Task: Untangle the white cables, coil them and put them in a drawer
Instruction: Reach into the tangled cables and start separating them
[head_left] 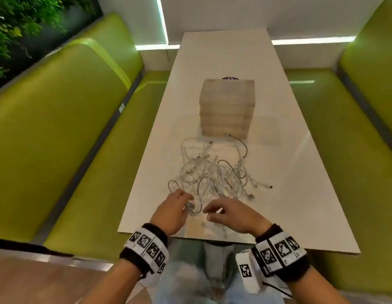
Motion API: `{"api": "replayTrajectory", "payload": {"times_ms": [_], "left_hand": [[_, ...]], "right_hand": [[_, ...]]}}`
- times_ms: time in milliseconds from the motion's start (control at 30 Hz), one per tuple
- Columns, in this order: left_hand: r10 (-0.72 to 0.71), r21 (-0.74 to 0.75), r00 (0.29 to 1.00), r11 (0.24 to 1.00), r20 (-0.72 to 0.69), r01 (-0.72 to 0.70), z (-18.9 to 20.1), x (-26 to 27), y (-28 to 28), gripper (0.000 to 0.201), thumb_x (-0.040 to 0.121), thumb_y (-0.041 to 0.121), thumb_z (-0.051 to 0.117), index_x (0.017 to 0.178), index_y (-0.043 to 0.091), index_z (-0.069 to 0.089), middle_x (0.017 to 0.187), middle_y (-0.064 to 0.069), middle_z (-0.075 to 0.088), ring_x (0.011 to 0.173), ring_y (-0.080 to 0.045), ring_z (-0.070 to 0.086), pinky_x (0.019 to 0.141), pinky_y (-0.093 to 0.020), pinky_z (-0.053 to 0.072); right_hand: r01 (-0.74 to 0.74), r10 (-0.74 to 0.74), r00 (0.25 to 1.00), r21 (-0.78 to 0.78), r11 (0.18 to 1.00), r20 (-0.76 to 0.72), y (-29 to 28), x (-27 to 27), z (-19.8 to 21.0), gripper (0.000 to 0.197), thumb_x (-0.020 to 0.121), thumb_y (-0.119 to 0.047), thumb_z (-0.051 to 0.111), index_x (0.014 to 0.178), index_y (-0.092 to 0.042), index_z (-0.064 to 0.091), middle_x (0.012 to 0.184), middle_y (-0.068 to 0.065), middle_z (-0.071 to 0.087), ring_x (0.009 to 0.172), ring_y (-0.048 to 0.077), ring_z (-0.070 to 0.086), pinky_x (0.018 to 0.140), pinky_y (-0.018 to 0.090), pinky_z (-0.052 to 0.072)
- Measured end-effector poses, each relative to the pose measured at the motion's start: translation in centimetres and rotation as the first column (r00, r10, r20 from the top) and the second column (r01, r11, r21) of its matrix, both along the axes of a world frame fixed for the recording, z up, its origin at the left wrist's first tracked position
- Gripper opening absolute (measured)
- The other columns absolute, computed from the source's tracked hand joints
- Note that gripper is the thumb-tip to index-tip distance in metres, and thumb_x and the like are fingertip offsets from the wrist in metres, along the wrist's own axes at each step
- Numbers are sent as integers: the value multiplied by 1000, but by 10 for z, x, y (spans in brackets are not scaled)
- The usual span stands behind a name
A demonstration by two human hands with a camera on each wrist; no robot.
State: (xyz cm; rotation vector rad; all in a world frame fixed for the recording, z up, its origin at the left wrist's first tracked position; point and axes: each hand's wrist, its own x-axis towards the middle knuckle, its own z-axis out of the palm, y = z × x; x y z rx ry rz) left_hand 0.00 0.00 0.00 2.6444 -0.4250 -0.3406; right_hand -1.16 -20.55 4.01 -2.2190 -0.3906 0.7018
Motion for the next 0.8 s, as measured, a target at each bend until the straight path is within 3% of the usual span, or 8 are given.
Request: {"api": "replayTrajectory", "payload": {"times_ms": [67,167,300,433,500,633,733,800], "left_hand": [[13,36,1000,999,26,-14,-5,2,-1,40,89,3,49,127,15,53,126,-7,49,116,-24,48,91,-32,43],[-2,22,998,1000,56,1,-13,5,0,41,86,-4,49,123,12,58,117,-10,53,109,-26,50,88,-33,44],[-9,-44,992,999,122,14,-15,8,2,25,85,-3,55,105,7,67,103,-13,57,97,-29,55,82,-34,45],[60,-178,996,983,73,-46,-14,13,5,16,84,-2,60,95,5,69,94,-6,56,88,-25,58,79,-23,43],[94,-279,994,957,60,-74,-10,13,5,16,82,-5,60,92,6,68,91,-4,57,87,-24,60,81,-25,46],[210,-570,976,796,-54,-203,7,11,3,15,84,-4,61,87,11,62,86,-4,67,85,-15,64,82,-26,49],[203,-710,968,659,-147,-246,19,9,0,12,87,1,61,92,12,61,93,-8,71,91,-18,65,85,-28,50],[171,-787,966,561,-195,-258,27,5,-4,9,89,0,59,96,6,58,97,-12,71,93,-22,65,86,-29,52]], "right_hand": [[95,-98,994,55,994,46,12,0,-4,23,90,-24,59,111,-18,66,114,0,65,91,10,59,84,24,46],[154,-161,982,73,985,98,30,5,-7,24,89,-20,59,112,-16,67,119,4,64,101,19,62,93,36,47],[132,-124,980,-42,990,155,41,15,-16,30,91,-22,56,119,-13,63,124,7,62,114,21,56,99,36,42],[83,-51,982,-174,981,181,50,22,-26,31,89,-31,59,114,-14,63,117,8,57,104,24,56,87,36,44],[96,-63,980,-170,981,187,53,24,-30,32,86,-36,63,110,-16,63,111,8,54,99,24,56,80,34,42],[161,-138,967,-91,983,215,57,26,-34,34,78,-36,70,103,-15,61,100,5,55,89,22,56,73,32,42],[287,-305,918,109,952,253,58,21,-35,36,77,-39,72,99,-16,55,89,1,59,79,18,57,66,32,44],[297,-366,884,258,920,290,59,20,-33,25,82,-36,68,95,-18,56,85,-1,60,77,16,56,68,32,44]]}}
